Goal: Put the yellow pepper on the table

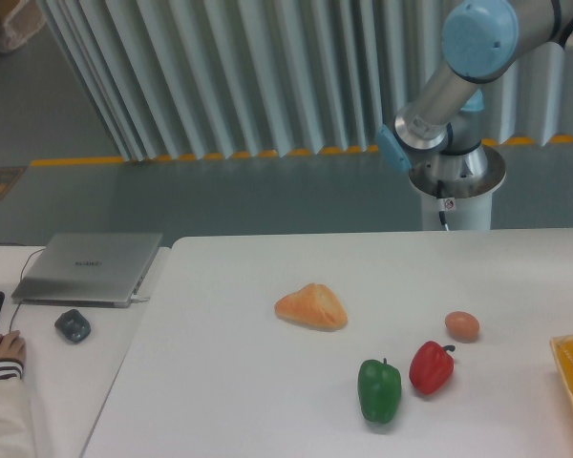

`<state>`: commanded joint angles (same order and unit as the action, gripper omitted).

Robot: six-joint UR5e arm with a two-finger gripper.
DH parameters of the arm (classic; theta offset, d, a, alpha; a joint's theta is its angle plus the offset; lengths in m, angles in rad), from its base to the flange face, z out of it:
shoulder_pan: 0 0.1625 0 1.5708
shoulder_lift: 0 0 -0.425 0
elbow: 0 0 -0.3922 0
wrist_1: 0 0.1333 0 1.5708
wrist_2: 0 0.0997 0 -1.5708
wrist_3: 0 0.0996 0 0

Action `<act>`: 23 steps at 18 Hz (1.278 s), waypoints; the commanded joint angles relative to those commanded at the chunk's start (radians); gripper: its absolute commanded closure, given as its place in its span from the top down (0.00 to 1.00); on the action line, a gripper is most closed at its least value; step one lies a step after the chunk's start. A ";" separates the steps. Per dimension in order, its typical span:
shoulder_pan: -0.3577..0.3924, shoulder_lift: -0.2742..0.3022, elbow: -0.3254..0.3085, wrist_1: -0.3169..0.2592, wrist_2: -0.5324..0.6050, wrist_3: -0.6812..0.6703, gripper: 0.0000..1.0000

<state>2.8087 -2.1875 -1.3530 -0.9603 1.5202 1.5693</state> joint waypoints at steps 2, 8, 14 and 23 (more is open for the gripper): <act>0.000 0.003 0.000 -0.002 0.000 -0.003 0.35; 0.008 0.037 0.029 -0.110 0.000 0.000 0.33; 0.014 0.115 0.052 -0.313 -0.064 0.000 0.33; -0.054 0.242 0.041 -0.604 -0.173 -0.011 0.33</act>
<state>2.7552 -1.9451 -1.3116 -1.5645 1.3469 1.5585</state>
